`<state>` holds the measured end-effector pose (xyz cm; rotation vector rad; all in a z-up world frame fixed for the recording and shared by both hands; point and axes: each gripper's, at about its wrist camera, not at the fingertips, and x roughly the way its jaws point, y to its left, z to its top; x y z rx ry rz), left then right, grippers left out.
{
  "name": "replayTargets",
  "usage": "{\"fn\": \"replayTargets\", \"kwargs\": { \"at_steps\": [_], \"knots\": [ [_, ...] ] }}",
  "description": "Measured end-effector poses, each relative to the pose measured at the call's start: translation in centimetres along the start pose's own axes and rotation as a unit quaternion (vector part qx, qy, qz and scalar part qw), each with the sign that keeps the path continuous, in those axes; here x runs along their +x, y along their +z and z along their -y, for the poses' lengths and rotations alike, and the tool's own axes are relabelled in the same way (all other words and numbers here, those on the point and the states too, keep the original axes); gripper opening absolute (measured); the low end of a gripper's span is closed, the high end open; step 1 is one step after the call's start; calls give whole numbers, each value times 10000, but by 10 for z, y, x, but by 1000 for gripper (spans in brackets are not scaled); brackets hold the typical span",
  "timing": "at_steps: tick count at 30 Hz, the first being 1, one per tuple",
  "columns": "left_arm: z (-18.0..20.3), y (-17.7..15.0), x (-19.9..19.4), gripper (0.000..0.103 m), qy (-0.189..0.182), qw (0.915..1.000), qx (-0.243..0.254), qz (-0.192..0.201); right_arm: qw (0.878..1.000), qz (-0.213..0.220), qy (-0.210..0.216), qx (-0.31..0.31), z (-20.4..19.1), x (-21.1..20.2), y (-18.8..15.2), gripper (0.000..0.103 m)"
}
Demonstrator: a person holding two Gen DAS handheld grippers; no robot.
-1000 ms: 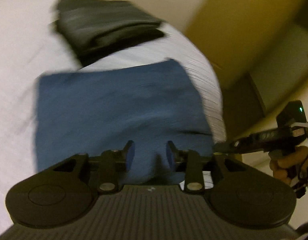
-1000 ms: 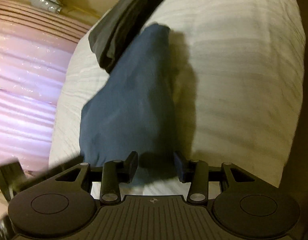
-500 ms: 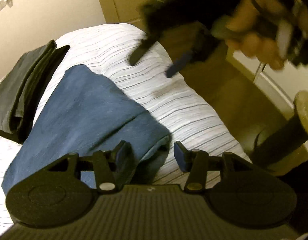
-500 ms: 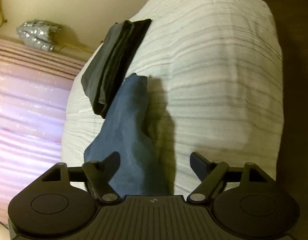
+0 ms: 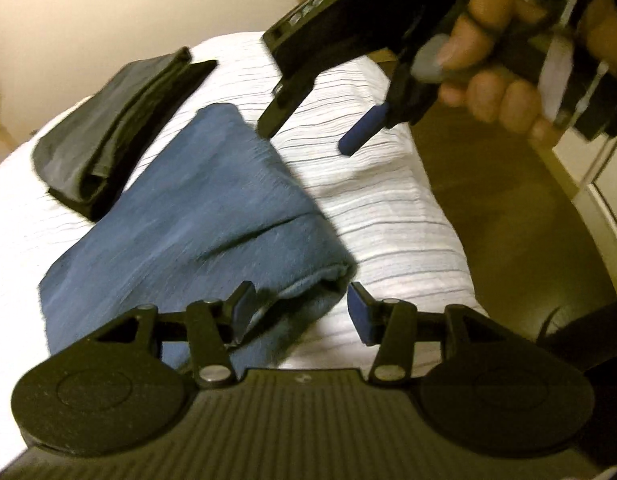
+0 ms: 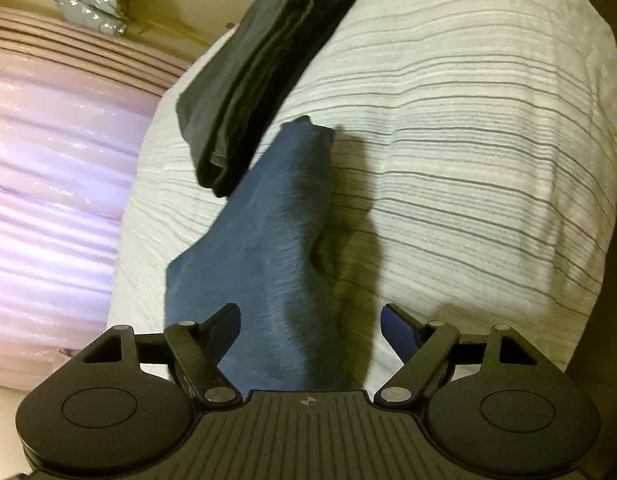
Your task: Fold clothes
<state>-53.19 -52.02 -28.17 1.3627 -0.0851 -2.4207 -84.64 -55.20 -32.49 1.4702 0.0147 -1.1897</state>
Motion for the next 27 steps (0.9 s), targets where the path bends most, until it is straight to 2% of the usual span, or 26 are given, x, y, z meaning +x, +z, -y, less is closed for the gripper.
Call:
{"fn": "replayTargets", "kwargs": {
  "at_steps": [5,11,15,19,24,27],
  "knots": [
    [23,-12,-21,46,446,9985,-311,59,9998,41,76,-194,0,-32,-20,80],
    [55,-12,-19,48,900,9948,-444,165,9996,42,115,-250,5,-57,-27,80],
    [82,1,-3,55,1522,9876,-115,377,9992,-57,244,-321,8,-53,-13,80],
    [105,14,33,56,2174,9750,151,446,9951,-336,659,-654,12,-32,9,80],
    [130,14,84,57,3046,9505,347,502,9829,-612,1329,-1118,28,6,33,80],
    [142,9,104,59,3539,9319,566,550,9742,-690,1779,-1206,42,26,36,80]
  ]
}}
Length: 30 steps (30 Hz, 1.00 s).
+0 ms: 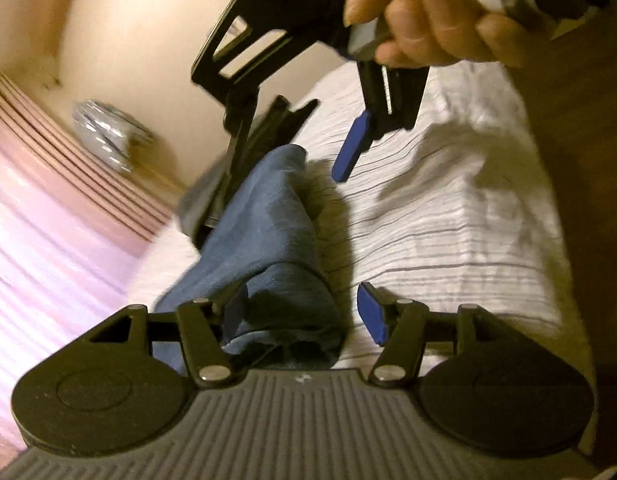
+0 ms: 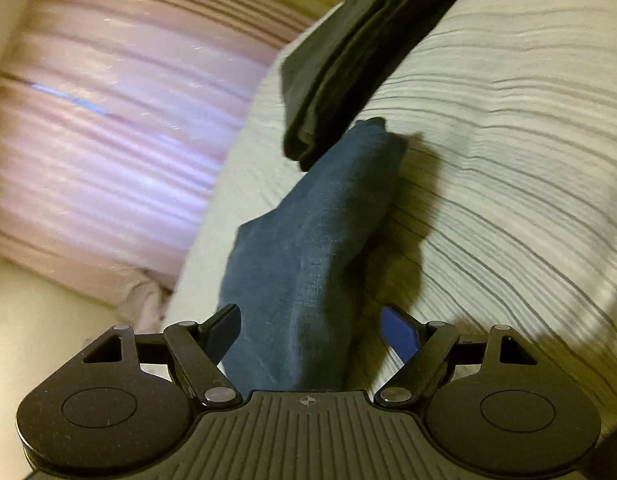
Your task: Fold clothes
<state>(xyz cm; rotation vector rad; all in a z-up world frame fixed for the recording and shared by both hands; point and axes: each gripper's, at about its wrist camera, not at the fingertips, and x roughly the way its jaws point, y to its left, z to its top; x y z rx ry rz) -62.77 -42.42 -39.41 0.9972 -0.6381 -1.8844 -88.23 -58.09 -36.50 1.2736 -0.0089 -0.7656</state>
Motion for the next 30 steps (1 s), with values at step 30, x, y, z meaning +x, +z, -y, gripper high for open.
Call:
{"fn": "replayTargets", "kwargs": {
  "at_steps": [30],
  "knots": [
    [32,29,51,45,789,9815,1375,-1074,9924,306,1042,-585,35,-42,-35,80]
  ]
}}
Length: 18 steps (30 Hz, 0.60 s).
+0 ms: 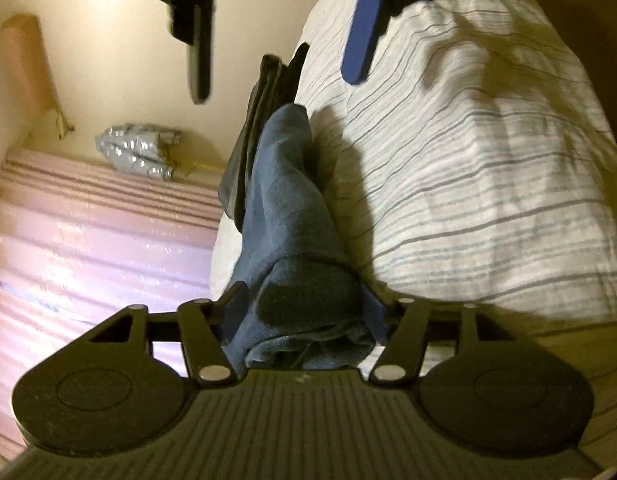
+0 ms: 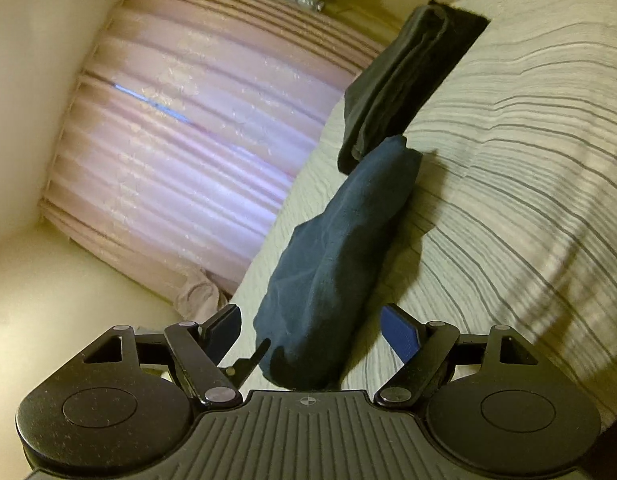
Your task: Fold clothes
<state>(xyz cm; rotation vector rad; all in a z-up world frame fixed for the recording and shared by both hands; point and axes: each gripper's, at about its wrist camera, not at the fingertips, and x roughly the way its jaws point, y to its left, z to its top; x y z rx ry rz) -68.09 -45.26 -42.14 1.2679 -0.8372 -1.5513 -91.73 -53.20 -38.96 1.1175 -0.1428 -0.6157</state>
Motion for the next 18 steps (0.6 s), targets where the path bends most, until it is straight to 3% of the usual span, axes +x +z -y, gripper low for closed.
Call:
{"fn": "replayTargets", "kwargs": {
  "at_steps": [3,12,14,16,18],
  "knots": [
    [1,-5,-3,33,-6,9999,-105,65,9999,-101,-77,-5,5,18,8,80],
    [-9,-12,-16,23,-105,9979,-589,245,9989,-451,-81,135,3,81,2,76],
    [-11,-14,-17,22,-107,9974,-651,296,9978,-522,-414,-66,1,89,4,8],
    [-12,-14,-18,22,-105,9971,-664,347,9971,-667,-319,195,13,91,14,8],
    [-9,-16,-19,22,-107,9969,-684,381,9979,-407,-353,351,24,86,29,8]
  ]
}}
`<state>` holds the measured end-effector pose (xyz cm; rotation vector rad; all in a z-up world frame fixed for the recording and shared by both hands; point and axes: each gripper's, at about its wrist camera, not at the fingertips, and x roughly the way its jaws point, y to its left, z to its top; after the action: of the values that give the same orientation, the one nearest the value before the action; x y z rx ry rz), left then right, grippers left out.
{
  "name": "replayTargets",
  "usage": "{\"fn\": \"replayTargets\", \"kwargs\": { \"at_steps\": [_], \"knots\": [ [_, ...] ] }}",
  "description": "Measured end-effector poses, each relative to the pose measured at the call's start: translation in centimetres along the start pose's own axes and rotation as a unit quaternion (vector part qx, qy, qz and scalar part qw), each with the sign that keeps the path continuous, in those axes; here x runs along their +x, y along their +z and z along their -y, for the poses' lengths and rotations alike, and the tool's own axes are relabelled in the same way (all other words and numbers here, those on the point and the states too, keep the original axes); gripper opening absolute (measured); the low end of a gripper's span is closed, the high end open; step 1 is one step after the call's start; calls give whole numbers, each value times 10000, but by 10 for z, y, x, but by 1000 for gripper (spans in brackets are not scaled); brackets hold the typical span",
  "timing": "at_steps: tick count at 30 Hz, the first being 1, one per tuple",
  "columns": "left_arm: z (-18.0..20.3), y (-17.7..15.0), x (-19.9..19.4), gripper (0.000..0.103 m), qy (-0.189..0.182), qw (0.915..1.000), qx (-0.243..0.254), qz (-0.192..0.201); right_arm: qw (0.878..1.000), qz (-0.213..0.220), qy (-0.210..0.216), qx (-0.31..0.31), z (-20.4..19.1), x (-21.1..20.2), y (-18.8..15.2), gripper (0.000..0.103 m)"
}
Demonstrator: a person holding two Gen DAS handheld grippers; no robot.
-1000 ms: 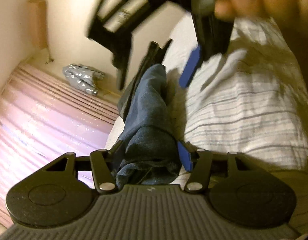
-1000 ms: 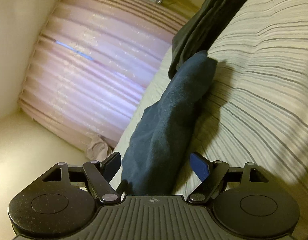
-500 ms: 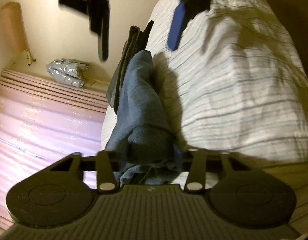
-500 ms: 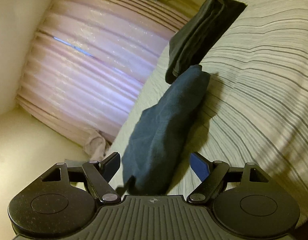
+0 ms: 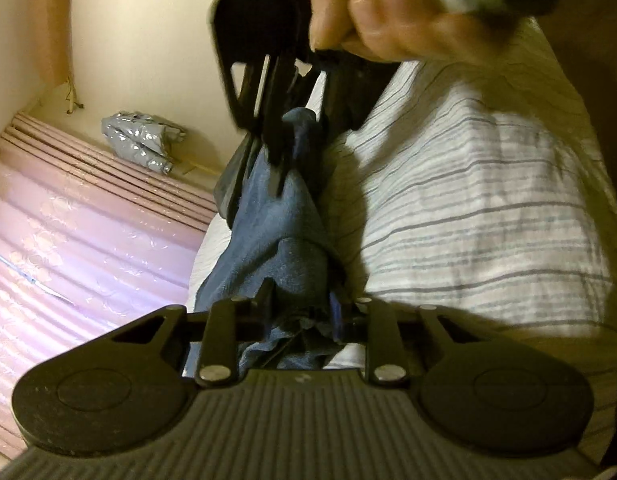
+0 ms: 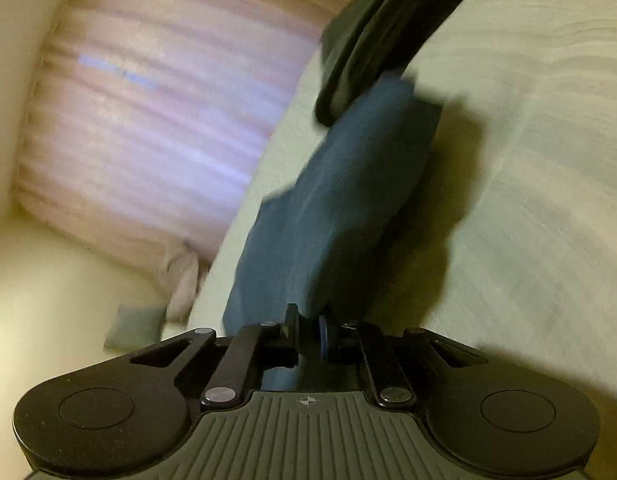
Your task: Fold clothes
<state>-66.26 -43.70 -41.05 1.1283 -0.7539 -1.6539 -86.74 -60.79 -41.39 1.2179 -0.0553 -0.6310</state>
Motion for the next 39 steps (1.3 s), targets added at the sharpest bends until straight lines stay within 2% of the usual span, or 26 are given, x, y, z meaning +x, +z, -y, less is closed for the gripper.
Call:
{"fn": "replayTargets", "kwargs": {
  "at_steps": [2,5,9,13,16,17,18,19,20,23,27,28,29,30,31,32,35,38,39],
  "knots": [
    [-2,0,0,22,-37,9999,-123,-25,9993,64,114,355,14,1,14,8],
    [-3,-2,-5,21,-107,9995,-304,5,9999,62,-45,-111,3,-3,9,8],
    [-4,-7,-8,21,-110,9995,-292,81,9980,251,-193,-543,-1,-7,4,7],
    [-14,-2,-3,21,-127,9994,-318,105,9994,333,-34,-58,16,0,18,7],
    [-13,-3,-5,21,-153,9993,-344,57,9989,429,79,194,21,1,12,7],
    [-12,-4,-7,21,-151,9992,-361,45,9987,408,111,270,22,-1,9,10],
    [-12,-5,-8,21,-146,9991,-386,36,9986,386,143,345,23,-3,5,23],
    [-12,-5,-9,21,-147,9990,-424,29,9988,406,107,268,20,-10,-1,59],
    [-13,-5,-9,21,-150,9988,-467,22,9989,428,69,188,16,-17,-7,85],
    [-12,-3,-10,21,-130,9987,-497,9,9984,304,414,-253,1,-26,-30,85],
    [-12,-4,-11,21,-135,9987,-493,45,9991,222,334,-127,1,-15,-40,84],
    [-11,-5,-11,21,-137,9987,-488,47,9993,237,266,-82,2,-12,-41,74],
    [-11,-4,-10,21,-139,9987,-478,44,9995,223,232,-39,3,-9,-41,57],
    [-11,-5,-11,21,-143,9988,-475,42,9996,217,171,23,4,-7,-42,47],
    [-11,-5,-10,21,-153,9987,-481,39,9997,211,109,85,6,-5,-42,31],
    [-11,-6,-10,21,-167,9987,-489,39,9996,231,21,128,7,-6,-43,23],
    [-12,-7,-9,21,-169,9987,-471,74,9998,109,-37,132,9,-4,-31,12],
    [-13,-5,-6,21,-150,9987,-484,67,9977,474,-86,480,24,-14,1,10],
    [-14,-4,-5,21,-154,9984,-538,40,9978,404,-101,515,26,-13,10,10]
  ]
}}
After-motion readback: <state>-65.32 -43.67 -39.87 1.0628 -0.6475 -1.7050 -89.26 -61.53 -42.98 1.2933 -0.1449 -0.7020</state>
